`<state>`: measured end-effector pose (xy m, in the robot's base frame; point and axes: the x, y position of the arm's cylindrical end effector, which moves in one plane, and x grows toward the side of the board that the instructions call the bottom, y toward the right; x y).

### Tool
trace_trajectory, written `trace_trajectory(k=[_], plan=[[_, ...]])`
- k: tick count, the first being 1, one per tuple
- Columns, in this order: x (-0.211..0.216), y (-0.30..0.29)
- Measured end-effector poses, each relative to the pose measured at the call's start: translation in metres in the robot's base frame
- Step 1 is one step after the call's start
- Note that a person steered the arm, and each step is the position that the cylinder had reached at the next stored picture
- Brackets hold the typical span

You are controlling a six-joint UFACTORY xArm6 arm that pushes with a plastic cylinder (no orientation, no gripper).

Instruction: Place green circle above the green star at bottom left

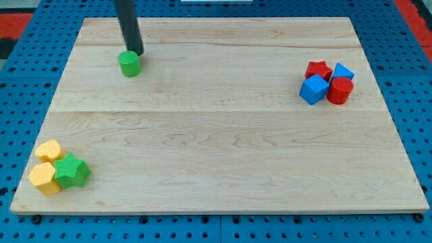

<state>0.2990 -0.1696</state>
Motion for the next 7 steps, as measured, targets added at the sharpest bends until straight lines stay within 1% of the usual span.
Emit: trace_trajectory(k=[1,2,3,5,7], plan=[[0.019,-0.007],[0.046,0.020],[0.076,0.024],[0.113,0.021],[0.115,0.010]])
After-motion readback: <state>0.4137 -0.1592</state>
